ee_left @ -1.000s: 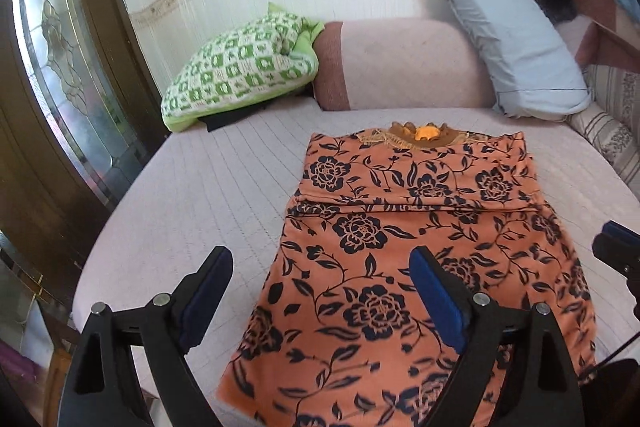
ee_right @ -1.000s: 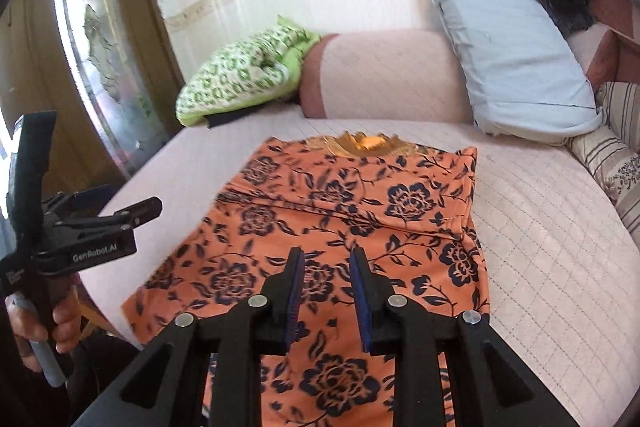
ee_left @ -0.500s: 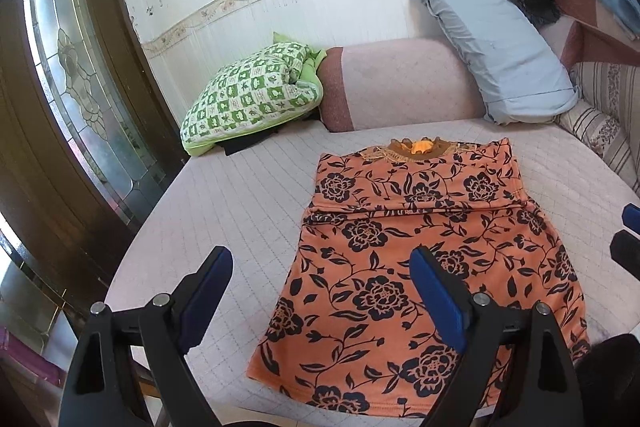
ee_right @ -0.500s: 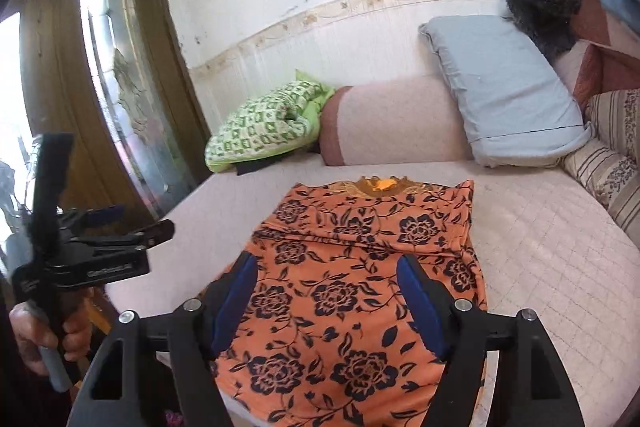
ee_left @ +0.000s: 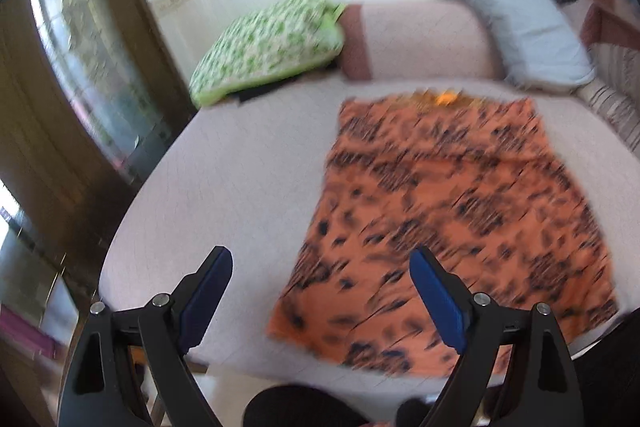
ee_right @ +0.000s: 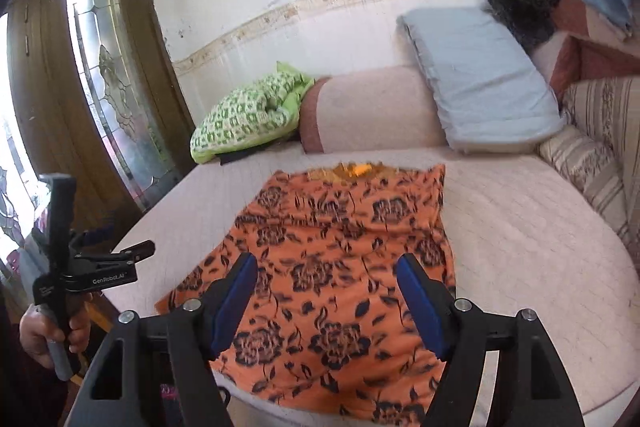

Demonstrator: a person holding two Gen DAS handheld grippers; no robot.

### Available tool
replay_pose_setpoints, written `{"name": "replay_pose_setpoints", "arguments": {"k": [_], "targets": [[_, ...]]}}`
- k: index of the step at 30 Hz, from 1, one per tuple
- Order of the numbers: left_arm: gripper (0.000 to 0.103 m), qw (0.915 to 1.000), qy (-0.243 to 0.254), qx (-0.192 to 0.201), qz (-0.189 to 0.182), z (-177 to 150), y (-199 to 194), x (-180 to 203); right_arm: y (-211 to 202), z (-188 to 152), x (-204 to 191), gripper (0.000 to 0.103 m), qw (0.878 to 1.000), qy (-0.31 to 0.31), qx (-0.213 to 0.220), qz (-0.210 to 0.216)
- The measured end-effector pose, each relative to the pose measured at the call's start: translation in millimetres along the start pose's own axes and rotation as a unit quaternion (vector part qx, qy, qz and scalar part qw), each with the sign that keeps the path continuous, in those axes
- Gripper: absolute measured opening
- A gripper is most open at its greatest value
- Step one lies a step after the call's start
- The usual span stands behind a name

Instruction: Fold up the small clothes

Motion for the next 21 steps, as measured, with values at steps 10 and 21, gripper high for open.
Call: {"name": "replay_pose_setpoints", "arguments": {"k": [10,21], "targets": [[0.09,0.9899,-0.068,-0.112,0.054,-89.5,71.4,-106.1,42.8,-74.8,58.9,0.075,0.987,0.122,-0.107,0.005],[0.067,0.9873,-0.083,-0.107,-0.084,-67.9,105.5,-72.8,69.1,-107.6,74.9,0.075,0.97,0.178,-0.165,0.013]]}}
Point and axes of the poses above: each gripper's, at about its wrist camera, not at the fingertips, and y roughly the way its jaws point, x to its right, z to its top, the point moved 8 cm from there along y, roughly the way its jaws point, and after that the axes turned 7 degrees about -x, right-handed, at the moved point
